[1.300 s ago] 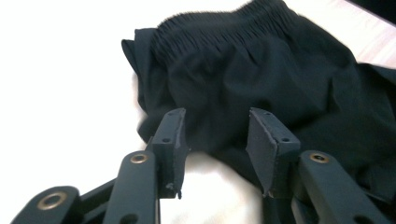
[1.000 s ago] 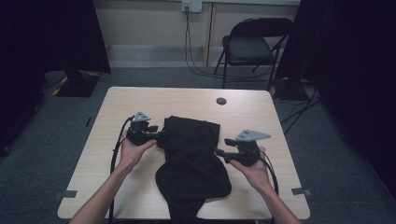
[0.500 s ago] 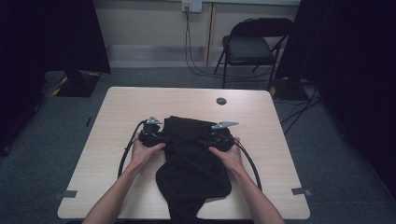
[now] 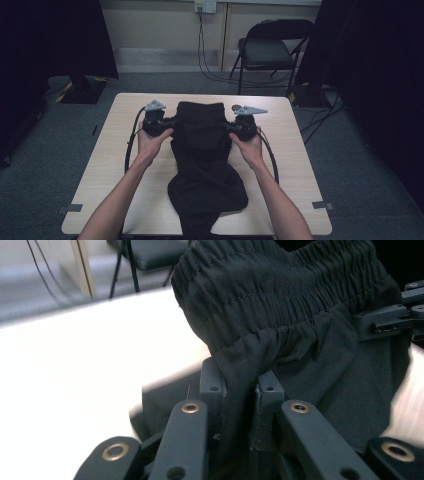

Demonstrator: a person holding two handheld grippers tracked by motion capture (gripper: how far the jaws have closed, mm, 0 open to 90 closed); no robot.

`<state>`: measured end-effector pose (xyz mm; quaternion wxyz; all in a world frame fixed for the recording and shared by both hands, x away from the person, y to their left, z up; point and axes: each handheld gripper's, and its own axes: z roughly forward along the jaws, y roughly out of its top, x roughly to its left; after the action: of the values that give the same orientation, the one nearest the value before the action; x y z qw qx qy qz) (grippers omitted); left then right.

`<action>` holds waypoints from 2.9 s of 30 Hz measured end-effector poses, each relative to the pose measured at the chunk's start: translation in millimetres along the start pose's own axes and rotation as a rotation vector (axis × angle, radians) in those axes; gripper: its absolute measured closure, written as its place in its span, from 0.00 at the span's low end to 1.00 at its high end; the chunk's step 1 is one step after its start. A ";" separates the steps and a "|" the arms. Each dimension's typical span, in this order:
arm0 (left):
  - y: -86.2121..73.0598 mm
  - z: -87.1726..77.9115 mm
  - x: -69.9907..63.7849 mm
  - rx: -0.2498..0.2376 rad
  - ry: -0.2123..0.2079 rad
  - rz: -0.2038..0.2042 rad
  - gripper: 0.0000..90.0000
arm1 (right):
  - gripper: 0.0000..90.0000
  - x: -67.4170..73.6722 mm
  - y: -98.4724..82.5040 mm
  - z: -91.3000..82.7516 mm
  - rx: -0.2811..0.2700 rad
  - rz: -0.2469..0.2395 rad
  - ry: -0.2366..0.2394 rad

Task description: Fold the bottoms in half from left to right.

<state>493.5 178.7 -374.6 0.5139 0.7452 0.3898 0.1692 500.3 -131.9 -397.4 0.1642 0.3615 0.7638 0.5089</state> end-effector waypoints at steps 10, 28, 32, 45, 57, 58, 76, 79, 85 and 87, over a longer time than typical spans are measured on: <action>24.3 -86.1 -66.0 -0.115 -0.087 0.111 0.88 | 0.95 35.8 56.4 -87.1 -0.168 -0.115 0.065; -146.0 -22.5 -82.4 0.409 -0.097 0.117 0.87 | 0.95 73.0 -132.3 -58.4 0.298 -0.115 0.090; -135.4 1.3 -65.2 0.381 -0.018 0.153 0.87 | 0.96 56.9 -128.9 -33.3 0.279 -0.127 0.036; -95.9 74.7 -17.8 0.300 0.104 0.076 0.69 | 0.91 -10.3 -86.2 35.6 0.266 -0.110 -0.169; -106.6 -20.8 -52.4 0.248 -0.041 0.131 0.60 | 0.57 42.0 -83.5 -53.4 0.159 -0.110 -0.069; -110.8 -26.5 -56.7 0.259 -0.061 0.141 0.63 | 0.59 47.7 -86.8 -55.9 0.166 -0.111 -0.049; -119.2 -31.5 -55.3 0.238 -0.045 0.080 0.57 | 0.72 118.0 -140.5 -34.0 0.347 -0.180 0.262; -117.6 -34.4 -53.9 0.227 -0.038 0.082 0.57 | 0.93 123.2 -132.2 -37.6 0.303 -0.180 0.280; -115.6 -38.2 -49.0 0.208 -0.026 0.066 0.57 | 0.99 146.6 -99.7 -43.0 0.191 -0.164 0.380; -113.9 -40.0 -47.6 0.197 -0.023 0.061 0.57 | 0.99 160.1 -92.2 -34.8 0.184 -0.167 0.414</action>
<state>390.6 187.3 -453.3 0.4371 0.8055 0.3758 0.1370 333.7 -60.0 -446.4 0.0121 0.1986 0.8517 0.4848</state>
